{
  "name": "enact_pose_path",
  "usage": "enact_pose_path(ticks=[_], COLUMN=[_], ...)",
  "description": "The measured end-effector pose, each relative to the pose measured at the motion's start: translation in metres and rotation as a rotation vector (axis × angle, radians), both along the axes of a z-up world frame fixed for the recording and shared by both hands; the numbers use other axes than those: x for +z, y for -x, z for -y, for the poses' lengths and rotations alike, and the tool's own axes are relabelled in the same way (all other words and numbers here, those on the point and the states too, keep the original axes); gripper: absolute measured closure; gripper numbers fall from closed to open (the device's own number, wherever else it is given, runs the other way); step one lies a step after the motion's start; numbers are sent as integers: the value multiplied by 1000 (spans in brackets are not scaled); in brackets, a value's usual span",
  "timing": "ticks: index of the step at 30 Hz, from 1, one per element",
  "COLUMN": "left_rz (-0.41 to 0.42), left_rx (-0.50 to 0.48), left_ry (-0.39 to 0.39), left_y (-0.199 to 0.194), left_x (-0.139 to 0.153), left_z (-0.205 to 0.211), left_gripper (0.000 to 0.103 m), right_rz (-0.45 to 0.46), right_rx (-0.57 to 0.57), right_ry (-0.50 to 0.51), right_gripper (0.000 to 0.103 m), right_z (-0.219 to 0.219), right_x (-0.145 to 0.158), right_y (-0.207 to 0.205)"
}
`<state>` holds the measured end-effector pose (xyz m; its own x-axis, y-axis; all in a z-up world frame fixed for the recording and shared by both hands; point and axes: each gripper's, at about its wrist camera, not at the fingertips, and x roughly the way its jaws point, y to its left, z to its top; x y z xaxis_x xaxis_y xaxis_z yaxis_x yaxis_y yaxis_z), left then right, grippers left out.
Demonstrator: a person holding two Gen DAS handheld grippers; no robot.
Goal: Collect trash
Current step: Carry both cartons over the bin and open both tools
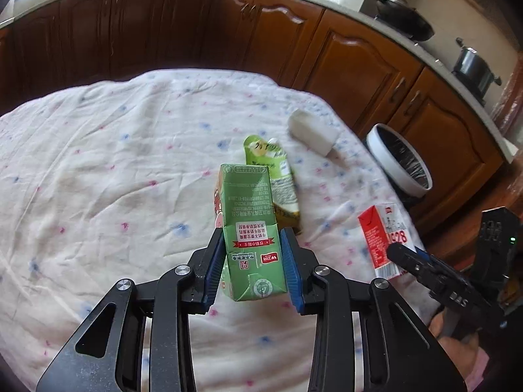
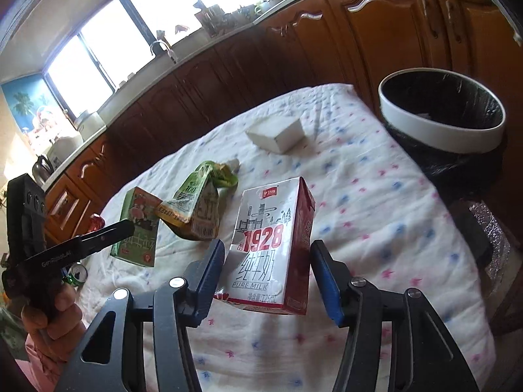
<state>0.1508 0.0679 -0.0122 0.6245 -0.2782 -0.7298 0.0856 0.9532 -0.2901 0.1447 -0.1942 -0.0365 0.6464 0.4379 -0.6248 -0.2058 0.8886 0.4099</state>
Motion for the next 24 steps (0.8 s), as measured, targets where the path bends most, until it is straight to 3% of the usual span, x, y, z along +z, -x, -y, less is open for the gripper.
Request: enact_pose_path(ticks=[9,24], left_rz=[84,46], left_rx=[-96,-259], left_ry=[40,30], left_y=[-7,-56], left_x=[36,27], left_z=[43,140], left_gripper=[71,71], right_rz=[48,89], right_rx=[-85,-208], right_ry=[-30,-36], right_gripper=[49,50], right_z=[43,113], right_x=[19,35], right_y=[1,-17])
